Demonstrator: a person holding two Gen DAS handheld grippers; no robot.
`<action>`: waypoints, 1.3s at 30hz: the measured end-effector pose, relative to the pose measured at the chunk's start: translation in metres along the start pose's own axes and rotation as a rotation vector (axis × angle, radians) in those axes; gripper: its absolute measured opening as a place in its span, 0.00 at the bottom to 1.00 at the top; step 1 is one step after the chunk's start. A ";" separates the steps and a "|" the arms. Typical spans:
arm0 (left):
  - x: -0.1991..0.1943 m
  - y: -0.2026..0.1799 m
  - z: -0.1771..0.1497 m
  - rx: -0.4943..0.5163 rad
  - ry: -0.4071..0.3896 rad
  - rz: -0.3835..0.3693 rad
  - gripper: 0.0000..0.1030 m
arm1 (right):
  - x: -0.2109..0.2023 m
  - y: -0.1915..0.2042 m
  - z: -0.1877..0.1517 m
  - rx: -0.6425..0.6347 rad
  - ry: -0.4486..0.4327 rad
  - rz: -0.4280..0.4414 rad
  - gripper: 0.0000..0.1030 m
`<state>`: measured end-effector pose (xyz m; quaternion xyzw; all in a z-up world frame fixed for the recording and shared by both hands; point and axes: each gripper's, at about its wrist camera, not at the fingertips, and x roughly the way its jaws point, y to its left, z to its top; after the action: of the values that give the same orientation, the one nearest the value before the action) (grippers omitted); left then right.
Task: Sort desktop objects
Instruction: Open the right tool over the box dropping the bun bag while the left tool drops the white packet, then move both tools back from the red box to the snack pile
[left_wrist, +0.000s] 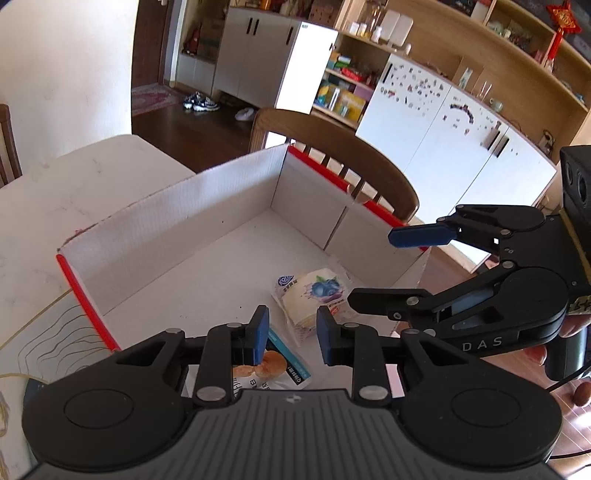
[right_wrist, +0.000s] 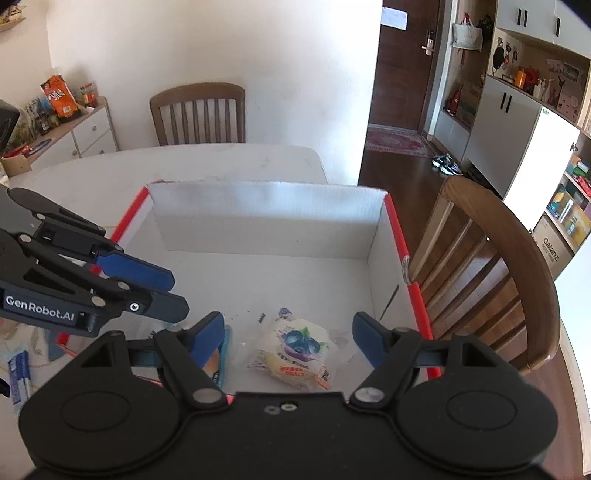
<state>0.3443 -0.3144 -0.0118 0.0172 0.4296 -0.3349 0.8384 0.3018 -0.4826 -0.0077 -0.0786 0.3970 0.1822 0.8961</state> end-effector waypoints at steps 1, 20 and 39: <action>-0.003 -0.002 -0.001 0.000 -0.008 0.007 0.25 | -0.001 0.002 0.000 -0.003 -0.004 0.002 0.74; -0.064 -0.004 -0.047 -0.057 -0.113 0.064 0.72 | -0.041 0.046 -0.009 -0.044 -0.066 0.076 0.83; -0.136 0.023 -0.105 -0.076 -0.208 0.069 1.00 | -0.053 0.114 -0.025 -0.008 -0.062 0.058 0.85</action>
<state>0.2282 -0.1887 0.0155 -0.0345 0.3520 -0.2895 0.8894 0.2073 -0.3985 0.0155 -0.0648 0.3702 0.2122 0.9021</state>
